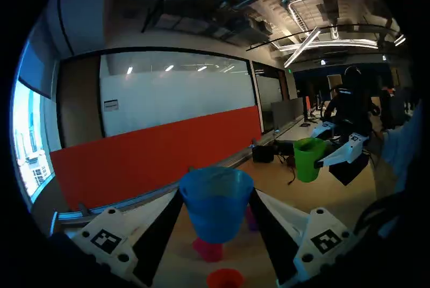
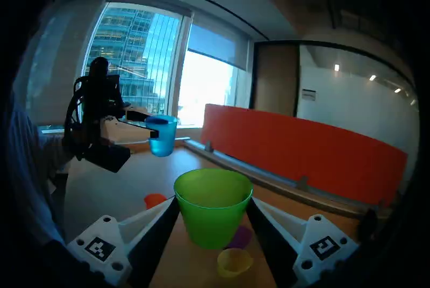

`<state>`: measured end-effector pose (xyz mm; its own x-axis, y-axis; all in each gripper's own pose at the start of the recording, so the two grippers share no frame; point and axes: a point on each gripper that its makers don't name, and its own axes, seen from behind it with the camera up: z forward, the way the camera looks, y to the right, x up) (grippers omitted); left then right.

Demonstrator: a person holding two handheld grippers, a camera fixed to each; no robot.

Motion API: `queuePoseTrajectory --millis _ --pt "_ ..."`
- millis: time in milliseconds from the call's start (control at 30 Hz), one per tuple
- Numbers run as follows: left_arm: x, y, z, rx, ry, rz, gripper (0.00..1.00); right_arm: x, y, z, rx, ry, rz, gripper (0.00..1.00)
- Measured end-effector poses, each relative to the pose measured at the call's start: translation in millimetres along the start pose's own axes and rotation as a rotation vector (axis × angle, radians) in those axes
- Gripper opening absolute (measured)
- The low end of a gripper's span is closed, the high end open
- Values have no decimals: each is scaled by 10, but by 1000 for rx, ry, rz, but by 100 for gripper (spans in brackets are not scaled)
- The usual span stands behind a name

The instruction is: Pour water

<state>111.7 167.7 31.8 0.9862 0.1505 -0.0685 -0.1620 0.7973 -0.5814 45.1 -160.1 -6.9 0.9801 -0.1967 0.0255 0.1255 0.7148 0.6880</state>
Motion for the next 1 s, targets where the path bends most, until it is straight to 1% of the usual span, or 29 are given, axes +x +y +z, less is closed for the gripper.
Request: queuePoseTrajectory --millis 200,367,667,800,1000 --pt "116 -22 -97 32 10 66 86 -12 -89 142 25 8 -1 89" --pt "211 -30 -143 51 23 117 86 -1 -149 258 41 18 7 89" --pt "305 -50 -168 82 20 219 86 -68 -269 457 81 25 20 89" --pt "363 -71 -175 94 25 261 86 -100 -313 530 92 21 16 89" --pt "435 -92 -171 105 27 322 86 -90 -388 629 110 26 19 89"
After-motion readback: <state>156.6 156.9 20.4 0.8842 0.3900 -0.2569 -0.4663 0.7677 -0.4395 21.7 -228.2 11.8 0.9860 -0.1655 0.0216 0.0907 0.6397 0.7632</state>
